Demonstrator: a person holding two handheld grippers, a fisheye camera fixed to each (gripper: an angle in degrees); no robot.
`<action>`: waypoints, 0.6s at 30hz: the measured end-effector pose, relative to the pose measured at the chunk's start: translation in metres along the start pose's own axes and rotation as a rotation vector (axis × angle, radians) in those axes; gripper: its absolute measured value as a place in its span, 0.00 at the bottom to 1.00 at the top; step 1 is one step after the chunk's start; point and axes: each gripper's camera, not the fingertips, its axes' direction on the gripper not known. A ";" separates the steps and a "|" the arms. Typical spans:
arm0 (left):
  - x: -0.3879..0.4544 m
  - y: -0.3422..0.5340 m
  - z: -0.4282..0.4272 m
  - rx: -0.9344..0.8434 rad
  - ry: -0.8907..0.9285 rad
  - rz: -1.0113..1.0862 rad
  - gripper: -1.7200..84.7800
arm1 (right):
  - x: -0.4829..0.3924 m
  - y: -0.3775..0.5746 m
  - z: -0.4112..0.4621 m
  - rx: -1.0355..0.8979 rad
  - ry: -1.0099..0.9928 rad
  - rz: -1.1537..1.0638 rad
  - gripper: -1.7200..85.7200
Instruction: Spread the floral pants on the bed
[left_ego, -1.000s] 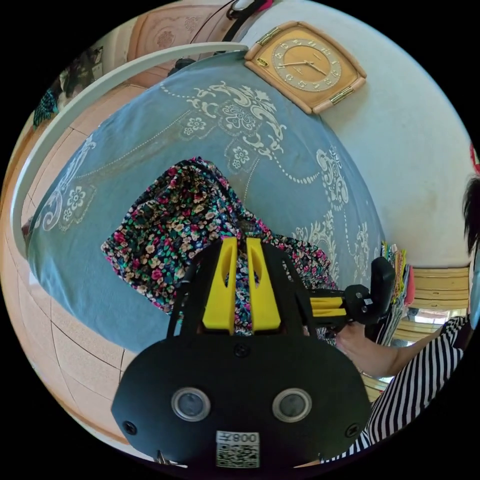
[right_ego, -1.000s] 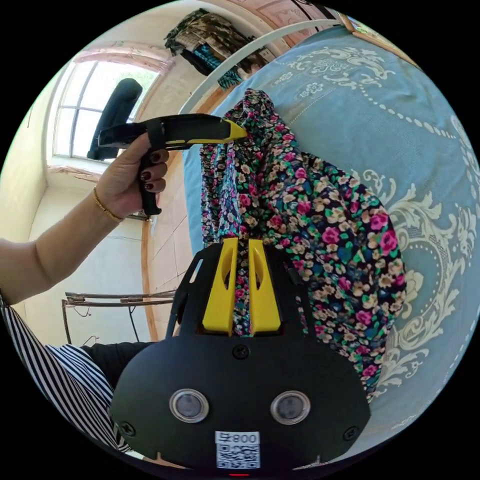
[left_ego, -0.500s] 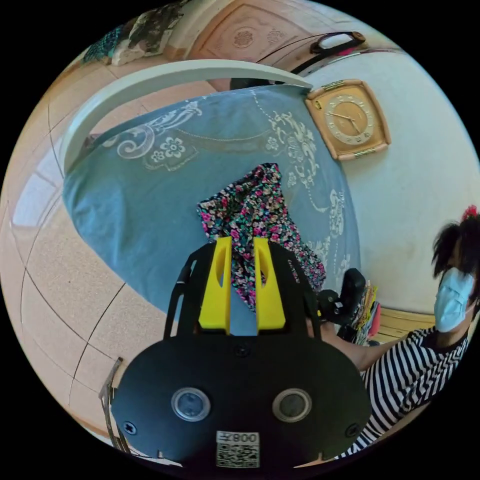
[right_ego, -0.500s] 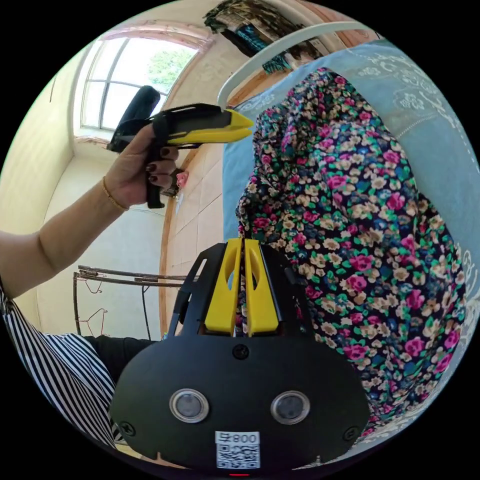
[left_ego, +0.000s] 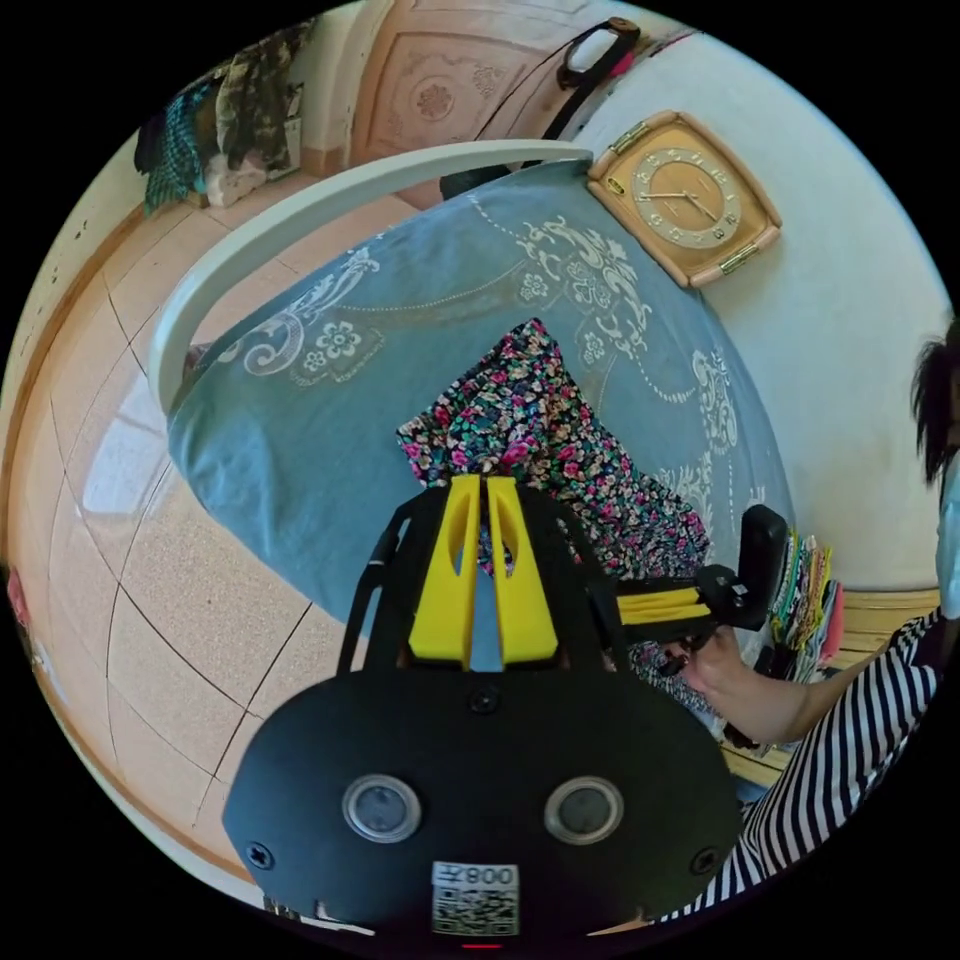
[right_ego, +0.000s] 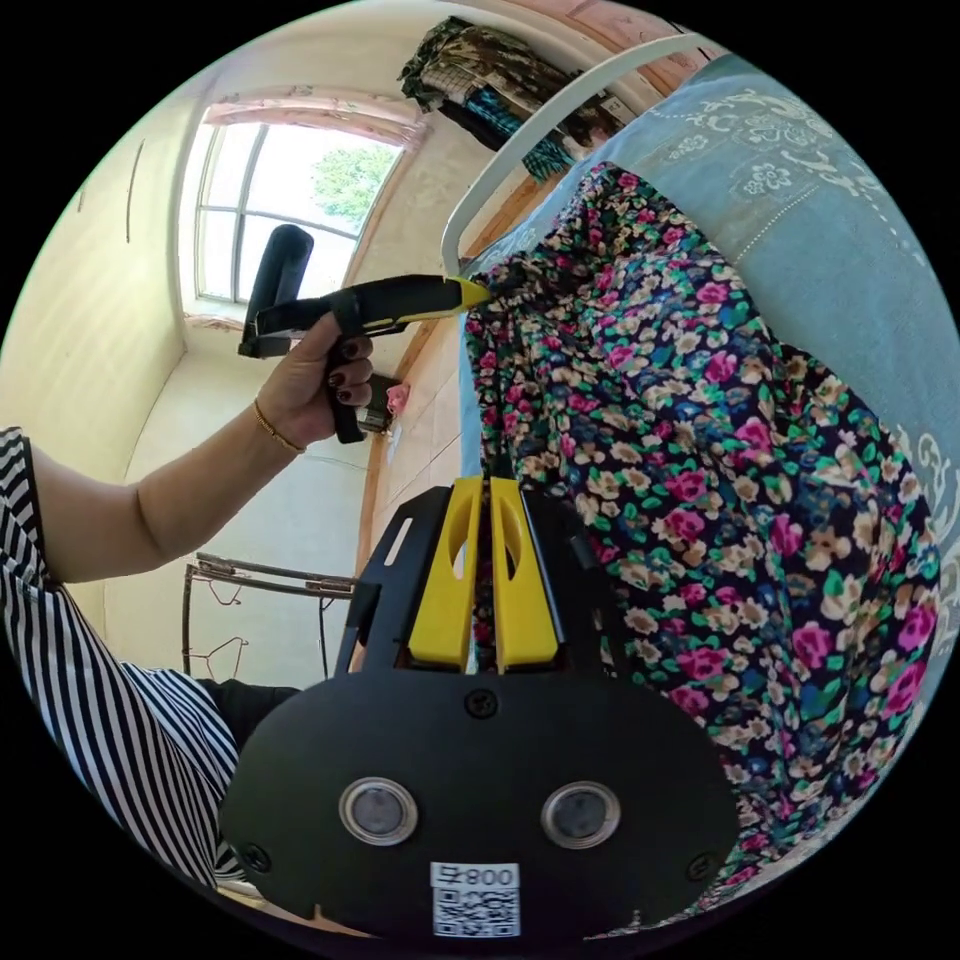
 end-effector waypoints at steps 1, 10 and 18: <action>-0.006 -0.001 -0.001 0.006 0.001 -0.026 0.06 | 0.005 -0.002 0.003 -0.017 -0.015 0.020 0.03; -0.024 -0.012 -0.001 0.042 0.175 -0.144 0.12 | 0.014 -0.009 0.003 -0.037 -0.047 0.034 0.02; -0.015 -0.023 0.014 -0.027 0.134 -0.164 0.07 | 0.016 -0.012 -0.004 -0.033 -0.059 0.043 0.02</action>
